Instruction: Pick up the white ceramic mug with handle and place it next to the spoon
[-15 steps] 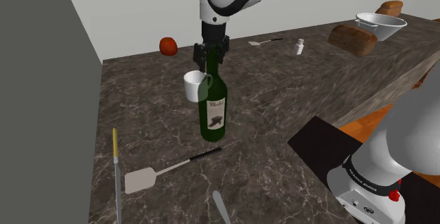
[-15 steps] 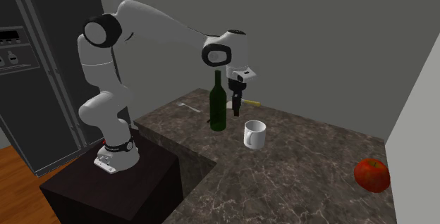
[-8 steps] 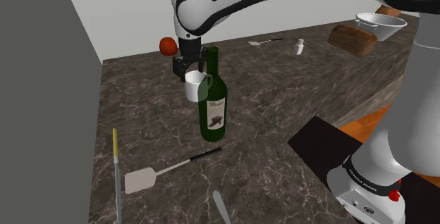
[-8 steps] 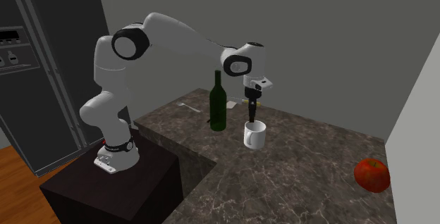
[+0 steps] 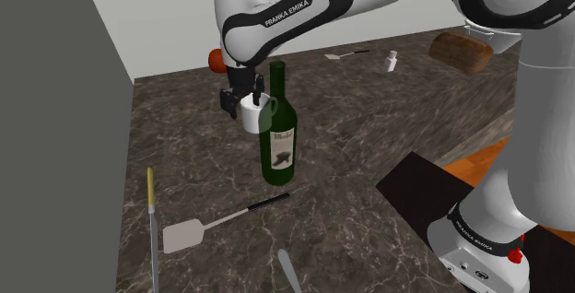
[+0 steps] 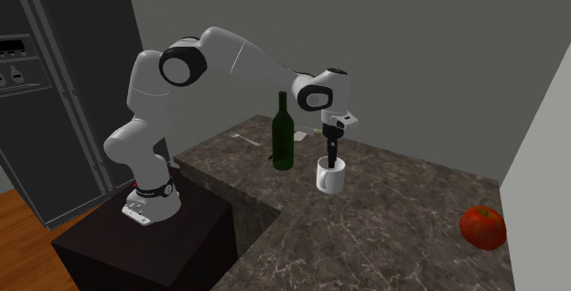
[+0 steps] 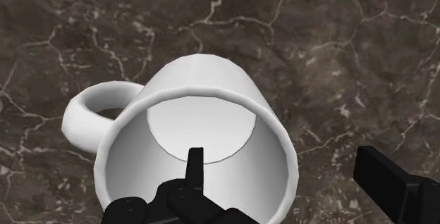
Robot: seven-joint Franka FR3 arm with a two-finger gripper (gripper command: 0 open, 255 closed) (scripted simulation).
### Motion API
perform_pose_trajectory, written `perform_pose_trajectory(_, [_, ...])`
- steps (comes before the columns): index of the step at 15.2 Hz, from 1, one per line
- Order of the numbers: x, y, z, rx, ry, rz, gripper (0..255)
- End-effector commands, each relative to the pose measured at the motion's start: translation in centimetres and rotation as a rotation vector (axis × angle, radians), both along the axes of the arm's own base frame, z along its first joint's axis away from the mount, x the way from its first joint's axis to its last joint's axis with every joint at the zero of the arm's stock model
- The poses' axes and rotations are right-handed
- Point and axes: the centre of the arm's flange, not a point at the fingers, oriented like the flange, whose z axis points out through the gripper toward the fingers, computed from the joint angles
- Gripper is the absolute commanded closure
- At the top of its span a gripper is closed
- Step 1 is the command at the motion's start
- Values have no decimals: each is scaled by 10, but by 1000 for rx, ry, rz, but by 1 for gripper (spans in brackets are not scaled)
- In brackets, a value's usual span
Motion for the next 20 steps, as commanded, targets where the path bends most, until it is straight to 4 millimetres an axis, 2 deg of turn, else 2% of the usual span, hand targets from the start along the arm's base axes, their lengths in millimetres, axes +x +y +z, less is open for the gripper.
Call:
perform_pose_trajectory(1, [1,0,-13,0,0,0,0])
perform_pose_trajectory(9, [1,0,-13,0,0,0,0])
perform_pose_trajectory(10, [1,0,-13,0,0,0,255])
perform_pose_trajectory(19, [1,0,-13,0,0,0,255])
perform_pose_trajectory(20, [1,0,-8,0,0,0,255])
